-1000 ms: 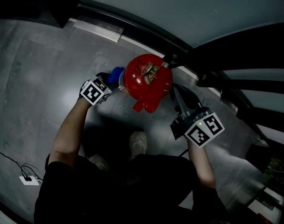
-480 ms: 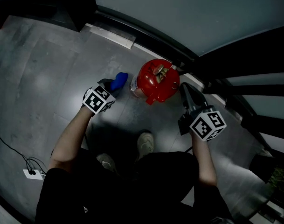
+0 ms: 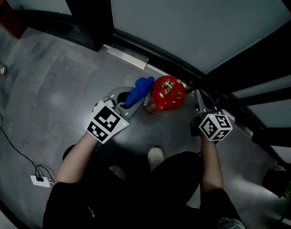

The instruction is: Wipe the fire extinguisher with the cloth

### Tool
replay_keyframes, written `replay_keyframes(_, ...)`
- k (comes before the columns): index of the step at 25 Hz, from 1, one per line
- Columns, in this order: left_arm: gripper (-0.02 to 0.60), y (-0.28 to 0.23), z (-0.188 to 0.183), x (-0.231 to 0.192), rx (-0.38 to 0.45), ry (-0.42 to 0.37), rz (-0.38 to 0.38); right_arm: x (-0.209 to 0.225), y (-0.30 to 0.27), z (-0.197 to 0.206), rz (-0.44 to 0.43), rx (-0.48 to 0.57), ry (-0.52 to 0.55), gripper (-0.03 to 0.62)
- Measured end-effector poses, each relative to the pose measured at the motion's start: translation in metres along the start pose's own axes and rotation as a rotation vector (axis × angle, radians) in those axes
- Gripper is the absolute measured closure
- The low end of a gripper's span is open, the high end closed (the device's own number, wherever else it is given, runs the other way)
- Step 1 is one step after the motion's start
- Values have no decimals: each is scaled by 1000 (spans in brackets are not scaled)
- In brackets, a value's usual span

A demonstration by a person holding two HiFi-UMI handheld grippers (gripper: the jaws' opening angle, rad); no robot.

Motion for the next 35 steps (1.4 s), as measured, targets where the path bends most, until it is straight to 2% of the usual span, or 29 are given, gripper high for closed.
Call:
replay_keyframes(5,535,-31,23,31,-78,-48,-39,-7,0,26,-30,-15,-46,591)
replay_keyframes(9,534,-43,43,46,-84,-4,-63,-7,-6,28,-48,-16,-78,591)
replay_keyframes(12,532,-48,57,46,-92,28,-73,-10,-9,28,-68,-13,-73,591)
replay_keyframes(18,532,-63,86,44,-117,37,-69,-10,-10,39,-79,-32,-88,591)
replay_keyframes(25,531,-83,128,43,-136,108,-74,-9,-16,46,-91,-42,-108,591)
replay_keyframes(27,531,-90,142,45,-155,131,-73,-12,-16,48,-100,-49,-105,591)
replay_keyframes(31,531,-97,170,46,-214,113,-92,-17,-14,53,-110,-64,-106,591)
replay_keyframes(35,531,-113,195,47,-245,145,-79,-13,-11,53,-102,-68,-102,591)
Point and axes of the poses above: the fingertips, and each gripper's own axes: y backward along the fingers, x to its right, z out of its underside, the point moved 8 cm from there along y, backward along the fingers, and after that the axes turned 2 degrees about z, right-handed, at the moved point
